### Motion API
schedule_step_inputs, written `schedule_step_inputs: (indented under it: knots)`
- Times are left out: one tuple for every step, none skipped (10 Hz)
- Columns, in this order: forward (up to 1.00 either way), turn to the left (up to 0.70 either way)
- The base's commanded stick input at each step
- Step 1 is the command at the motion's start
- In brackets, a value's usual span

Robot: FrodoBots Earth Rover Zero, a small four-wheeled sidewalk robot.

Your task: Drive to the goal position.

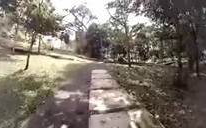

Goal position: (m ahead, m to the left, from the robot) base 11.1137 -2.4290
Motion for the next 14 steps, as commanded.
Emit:
schedule_step_inputs:
  knots:
    - [0.85, 0.0]
    - [0.85, 0.0]
    - [0.85, 0.0]
    - [0.85, 0.0]
    - [0.85, 0.0]
    - [0.85, 0.0]
    - [0.85, 0.0]
    - [0.85, 0.08]
    - [0.85, 0.13]
    - [0.85, 0.12]
    - [0.85, 0.09]
    - [0.85, 0.04]
    - [0.85, 0.0]
    - [0.85, 0.0]
